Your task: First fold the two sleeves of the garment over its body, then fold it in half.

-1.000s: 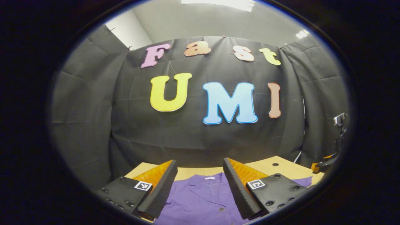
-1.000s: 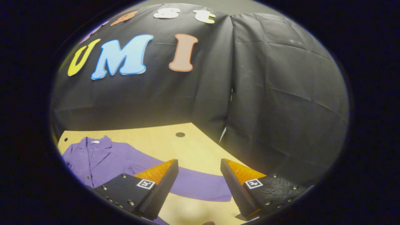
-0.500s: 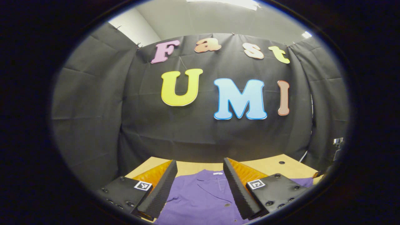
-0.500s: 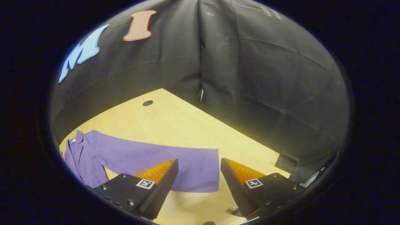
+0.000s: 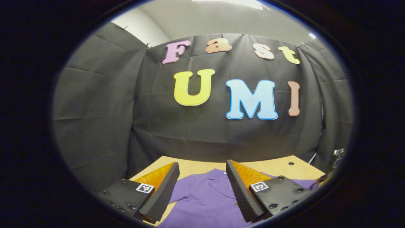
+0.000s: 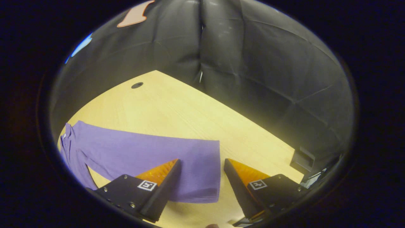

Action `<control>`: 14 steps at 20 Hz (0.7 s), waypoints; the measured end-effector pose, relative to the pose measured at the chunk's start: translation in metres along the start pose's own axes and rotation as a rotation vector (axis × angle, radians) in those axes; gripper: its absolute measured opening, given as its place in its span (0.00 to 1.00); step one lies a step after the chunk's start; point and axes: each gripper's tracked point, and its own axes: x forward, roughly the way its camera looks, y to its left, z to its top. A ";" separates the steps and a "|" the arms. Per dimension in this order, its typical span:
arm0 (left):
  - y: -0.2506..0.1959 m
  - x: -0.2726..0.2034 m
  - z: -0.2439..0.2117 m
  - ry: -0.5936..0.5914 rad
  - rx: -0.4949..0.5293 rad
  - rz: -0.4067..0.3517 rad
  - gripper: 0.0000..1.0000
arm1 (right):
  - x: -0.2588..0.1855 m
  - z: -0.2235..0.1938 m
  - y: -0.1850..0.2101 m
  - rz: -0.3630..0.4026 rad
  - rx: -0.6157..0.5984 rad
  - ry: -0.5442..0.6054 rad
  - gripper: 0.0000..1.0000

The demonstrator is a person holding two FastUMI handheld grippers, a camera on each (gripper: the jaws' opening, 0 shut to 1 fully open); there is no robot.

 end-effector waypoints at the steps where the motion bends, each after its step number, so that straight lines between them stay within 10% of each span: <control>1: 0.000 -0.001 0.000 -0.002 0.001 0.002 0.94 | 0.002 -0.004 0.001 0.008 0.002 0.011 0.92; 6: -0.004 -0.003 0.000 -0.009 -0.003 -0.006 0.94 | 0.001 -0.002 0.006 0.055 -0.006 0.017 0.89; 9: -0.004 -0.004 -0.001 -0.010 -0.009 -0.007 0.94 | 0.003 0.001 0.010 0.074 0.008 0.027 0.60; 11: 0.000 -0.007 -0.002 -0.012 -0.012 -0.003 0.94 | 0.002 0.000 0.015 0.069 0.030 0.040 0.19; 14: 0.006 -0.009 -0.003 -0.013 -0.015 0.005 0.94 | -0.001 0.004 0.021 0.084 0.045 0.029 0.13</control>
